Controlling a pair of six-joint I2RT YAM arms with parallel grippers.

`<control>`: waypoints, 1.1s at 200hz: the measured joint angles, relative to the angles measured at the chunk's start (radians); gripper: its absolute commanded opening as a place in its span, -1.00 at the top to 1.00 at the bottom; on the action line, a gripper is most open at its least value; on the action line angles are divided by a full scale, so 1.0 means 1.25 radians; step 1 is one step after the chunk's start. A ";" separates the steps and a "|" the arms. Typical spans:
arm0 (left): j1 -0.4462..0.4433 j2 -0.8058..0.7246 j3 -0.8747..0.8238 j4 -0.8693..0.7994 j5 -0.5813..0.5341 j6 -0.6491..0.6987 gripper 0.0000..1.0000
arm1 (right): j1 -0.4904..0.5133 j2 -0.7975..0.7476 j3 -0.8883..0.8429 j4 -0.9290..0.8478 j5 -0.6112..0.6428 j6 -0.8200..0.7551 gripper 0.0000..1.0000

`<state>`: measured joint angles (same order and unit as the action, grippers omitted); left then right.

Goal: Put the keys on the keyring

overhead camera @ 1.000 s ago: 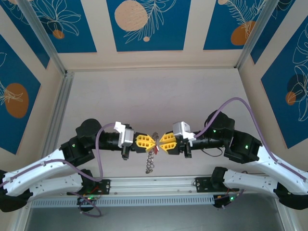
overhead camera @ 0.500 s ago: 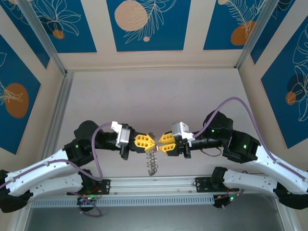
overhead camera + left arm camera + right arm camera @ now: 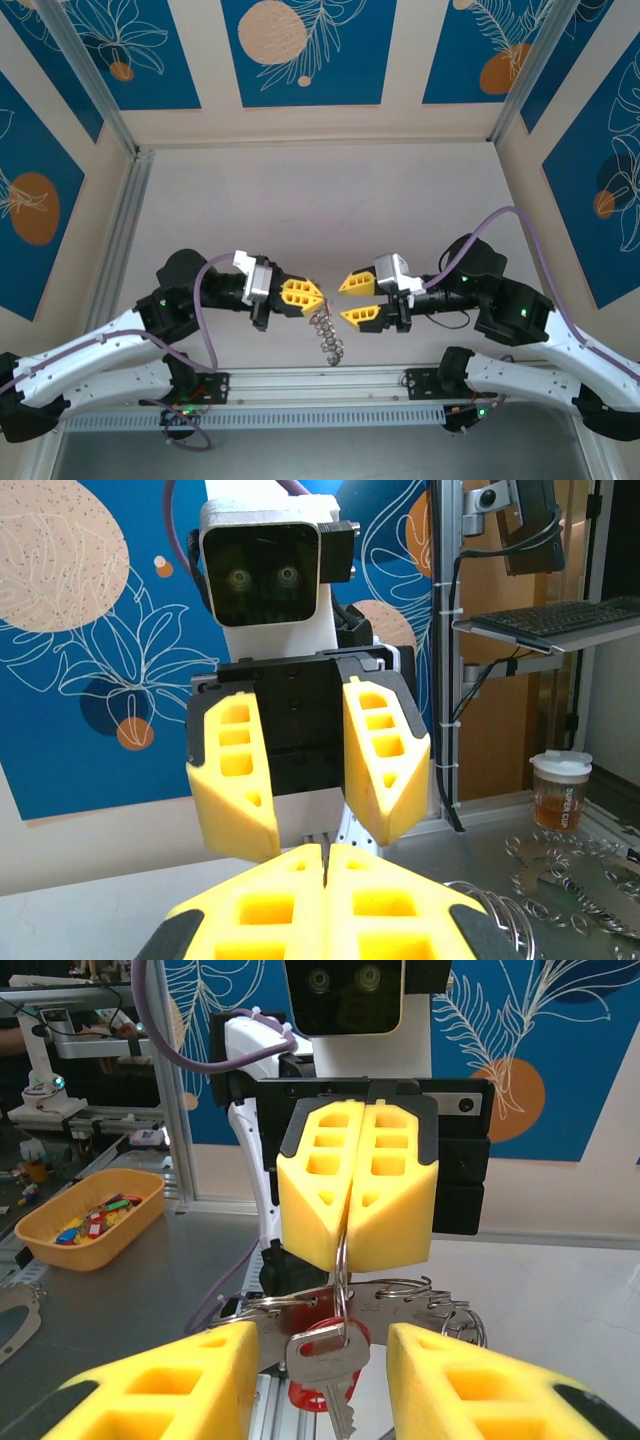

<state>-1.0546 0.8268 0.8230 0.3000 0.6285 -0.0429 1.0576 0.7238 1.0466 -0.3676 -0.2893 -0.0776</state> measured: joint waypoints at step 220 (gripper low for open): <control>0.015 0.006 -0.003 0.015 0.030 -0.022 1.00 | -0.047 0.088 0.000 0.040 -0.057 0.048 1.00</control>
<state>-1.0359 0.8345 0.8196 0.3183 0.6662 -0.0700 0.9989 0.8337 1.0466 -0.3176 -0.3603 -0.0177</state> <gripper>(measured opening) 0.041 0.058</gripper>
